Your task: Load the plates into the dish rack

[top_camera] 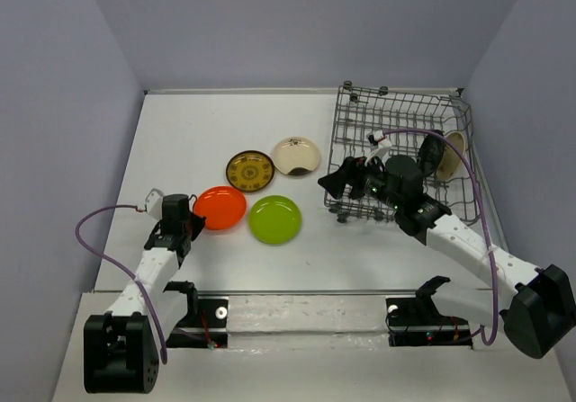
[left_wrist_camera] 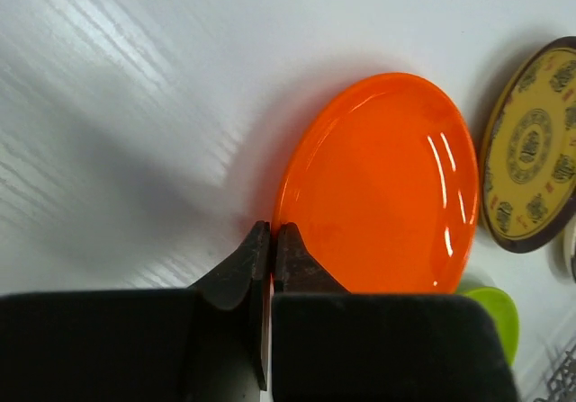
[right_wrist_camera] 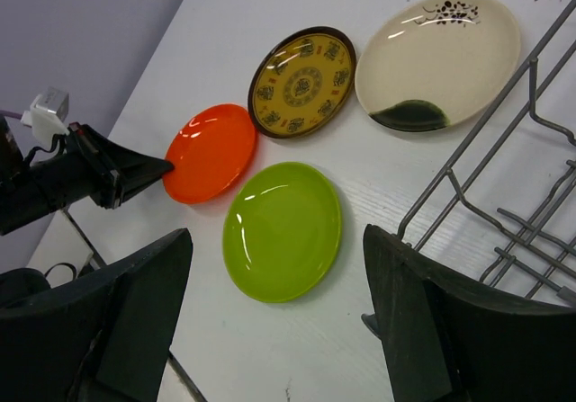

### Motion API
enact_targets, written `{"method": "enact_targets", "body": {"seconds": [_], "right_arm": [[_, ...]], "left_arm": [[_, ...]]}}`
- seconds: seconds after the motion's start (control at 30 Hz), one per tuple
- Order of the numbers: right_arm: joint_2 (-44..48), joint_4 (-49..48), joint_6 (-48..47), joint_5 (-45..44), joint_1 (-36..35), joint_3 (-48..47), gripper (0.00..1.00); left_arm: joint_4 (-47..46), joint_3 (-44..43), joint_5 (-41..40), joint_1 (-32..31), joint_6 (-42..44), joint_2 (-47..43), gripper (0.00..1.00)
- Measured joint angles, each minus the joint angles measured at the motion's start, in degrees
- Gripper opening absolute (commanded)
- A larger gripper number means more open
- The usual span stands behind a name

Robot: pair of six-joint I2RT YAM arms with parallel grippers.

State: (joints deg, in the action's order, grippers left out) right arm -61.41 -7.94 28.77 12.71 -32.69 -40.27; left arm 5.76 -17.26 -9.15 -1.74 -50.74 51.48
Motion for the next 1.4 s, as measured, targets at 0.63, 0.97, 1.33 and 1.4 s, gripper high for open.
{"method": "enact_targets", "body": {"seconds": [0.63, 0.97, 1.33, 1.4], "right_arm": [[-5.09, -0.28, -0.5, 7.32, 0.0, -0.02, 0.92], [-11.89, -3.85, 0.57, 17.22, -0.11, -1.29, 0.94], [-19.5, -7.96, 3.8, 21.53, -3.23, -8.79, 0.96], [-21.07, -8.57, 4.31, 21.35, -4.2, -9.77, 0.96]], "left_arm": [[9.33, -4.68, 5.66, -0.57, 2.25, -6.38, 0.06], [11.5, -17.73, 2.36, -10.21, 13.57, -12.04, 0.06], [0.72, -15.1, 22.88, -12.31, 25.79, -14.36, 0.06], [-0.28, -15.1, 25.4, -12.41, 27.23, -14.71, 0.06]]}}
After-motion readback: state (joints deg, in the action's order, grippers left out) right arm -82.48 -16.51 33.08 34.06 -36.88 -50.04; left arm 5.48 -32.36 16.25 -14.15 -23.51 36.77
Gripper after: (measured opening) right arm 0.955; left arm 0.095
